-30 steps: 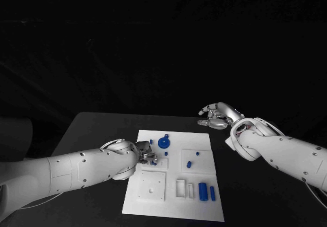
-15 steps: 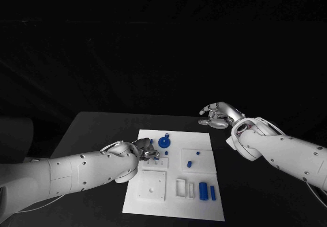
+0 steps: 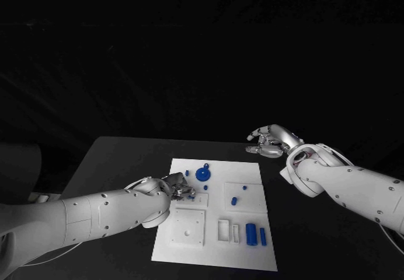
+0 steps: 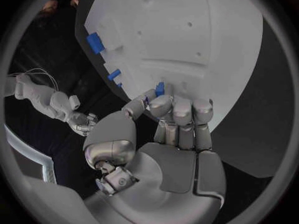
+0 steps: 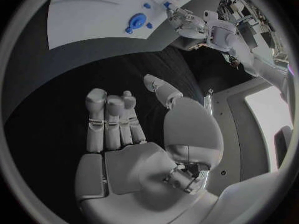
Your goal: Assemble the parts on the task board
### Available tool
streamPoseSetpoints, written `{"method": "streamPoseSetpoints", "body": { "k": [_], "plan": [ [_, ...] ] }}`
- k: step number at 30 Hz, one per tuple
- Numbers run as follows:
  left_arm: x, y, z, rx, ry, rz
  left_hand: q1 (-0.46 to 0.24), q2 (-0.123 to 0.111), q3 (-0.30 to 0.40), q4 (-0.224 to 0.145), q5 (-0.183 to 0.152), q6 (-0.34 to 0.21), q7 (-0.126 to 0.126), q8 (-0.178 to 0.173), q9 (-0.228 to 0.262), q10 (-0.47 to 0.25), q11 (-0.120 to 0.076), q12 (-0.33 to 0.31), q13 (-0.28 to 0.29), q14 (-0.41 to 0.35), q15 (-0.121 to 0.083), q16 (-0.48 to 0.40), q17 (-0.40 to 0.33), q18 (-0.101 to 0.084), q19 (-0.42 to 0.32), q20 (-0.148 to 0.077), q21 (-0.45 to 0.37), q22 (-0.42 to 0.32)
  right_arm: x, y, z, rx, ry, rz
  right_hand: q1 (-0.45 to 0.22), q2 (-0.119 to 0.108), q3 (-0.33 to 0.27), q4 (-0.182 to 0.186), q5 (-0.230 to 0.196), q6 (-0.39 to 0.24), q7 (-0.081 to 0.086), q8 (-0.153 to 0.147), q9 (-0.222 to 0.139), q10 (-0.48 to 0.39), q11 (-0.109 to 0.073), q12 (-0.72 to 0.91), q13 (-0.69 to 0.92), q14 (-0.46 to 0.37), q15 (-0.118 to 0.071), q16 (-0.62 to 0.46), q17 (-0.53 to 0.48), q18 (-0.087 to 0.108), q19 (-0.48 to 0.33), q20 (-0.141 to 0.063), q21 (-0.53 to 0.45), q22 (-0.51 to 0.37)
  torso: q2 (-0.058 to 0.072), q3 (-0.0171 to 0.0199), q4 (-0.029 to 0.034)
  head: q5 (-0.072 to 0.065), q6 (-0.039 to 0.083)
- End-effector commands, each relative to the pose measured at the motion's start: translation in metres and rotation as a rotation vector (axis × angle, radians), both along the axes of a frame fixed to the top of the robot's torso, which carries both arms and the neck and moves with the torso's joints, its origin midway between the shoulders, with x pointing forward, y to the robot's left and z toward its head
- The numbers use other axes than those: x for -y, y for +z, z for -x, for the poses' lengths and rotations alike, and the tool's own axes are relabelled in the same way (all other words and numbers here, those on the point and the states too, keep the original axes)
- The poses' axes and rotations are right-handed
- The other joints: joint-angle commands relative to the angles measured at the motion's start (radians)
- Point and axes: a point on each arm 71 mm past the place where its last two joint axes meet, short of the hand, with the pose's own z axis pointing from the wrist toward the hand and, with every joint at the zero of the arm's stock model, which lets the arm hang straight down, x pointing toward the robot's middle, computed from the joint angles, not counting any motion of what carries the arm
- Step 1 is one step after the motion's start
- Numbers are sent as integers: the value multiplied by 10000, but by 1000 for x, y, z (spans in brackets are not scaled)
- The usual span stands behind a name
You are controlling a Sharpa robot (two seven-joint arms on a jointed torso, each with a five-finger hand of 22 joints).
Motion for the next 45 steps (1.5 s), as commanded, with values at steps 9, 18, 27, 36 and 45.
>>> {"method": "streamPoseSetpoints", "body": {
  "k": [9, 18, 27, 36, 45],
  "plan": [
    [2, -2, 1, -135, -121, 58, -27, 111, 144, 75, -14, 1670, -1313, 24, 781, -468, -524, 27, -18, 797, -866, 67, -20, 644, 4, -1328, -6, 11, 0, -1, 0, -99, 86, 50, 91, 18, -30, 41, 64, -79, 160, 41, 14, -4, -37, 71, -19, 26, -33, 56, -15, 851, 36, -46, -63, 10, -1, -15, 5, -21, -27],
    [4, -5, 3, -392, -285, 25, -28, 112, 153, 74, -23, 1669, -1313, 17, 783, -467, -524, 26, -24, 797, -866, 68, -25, 645, 3, -1327, -7, 13, 0, -1, 0, -124, 90, 63, 89, 20, -32, 43, 64, -78, 160, 42, 13, -3, -38, 77, -25, 28, -34, 58, -16, 851, 39, -46, -63, 13, -1, -16, 7, -14, -35],
    [3, -6, 3, -478, -316, -21, -31, 108, 160, 72, -27, 1668, -1312, 10, 785, -465, -523, 26, -30, 796, -866, 69, -30, 646, 2, -1325, -8, 14, 0, -1, 0, -126, 80, 64, 82, 25, -36, 50, 67, -77, 159, 43, 13, -2, -39, 85, -32, 31, -35, 60, -18, 851, 43, -46, -64, 16, -2, -11, 4, -27, -56],
    [2, -6, 2, -493, -288, -60, -34, 97, 164, 74, -37, 1666, -1311, 4, 786, -465, -521, 25, -35, 795, -866, 68, -35, 647, 1, -1324, -10, 15, -1, -1, 0, -128, 92, 62, 82, 26, -36, 50, 70, -78, 158, 42, 12, -3, -39, 89, -37, 32, -36, 61, -19, 852, 45, -47, -65, 18, -2, -8, 2, -26, -51],
    [6, -8, 3, -679, -432, -131, 44, -114, 177, 88, -198, 1674, -1300, -42, 800, -454, -511, 19, -82, 793, -859, 59, -83, 661, 15, -1320, -28, 16, -1, -1, 0, -141, 93, 67, 79, 27, -38, 53, 74, -77, 158, 43, 11, -3, -40, 93, -42, 34, -36, 62, -20, 851, 47, -47, -65, 20, 4, -10, -2, -22, -52]
  ]
}}
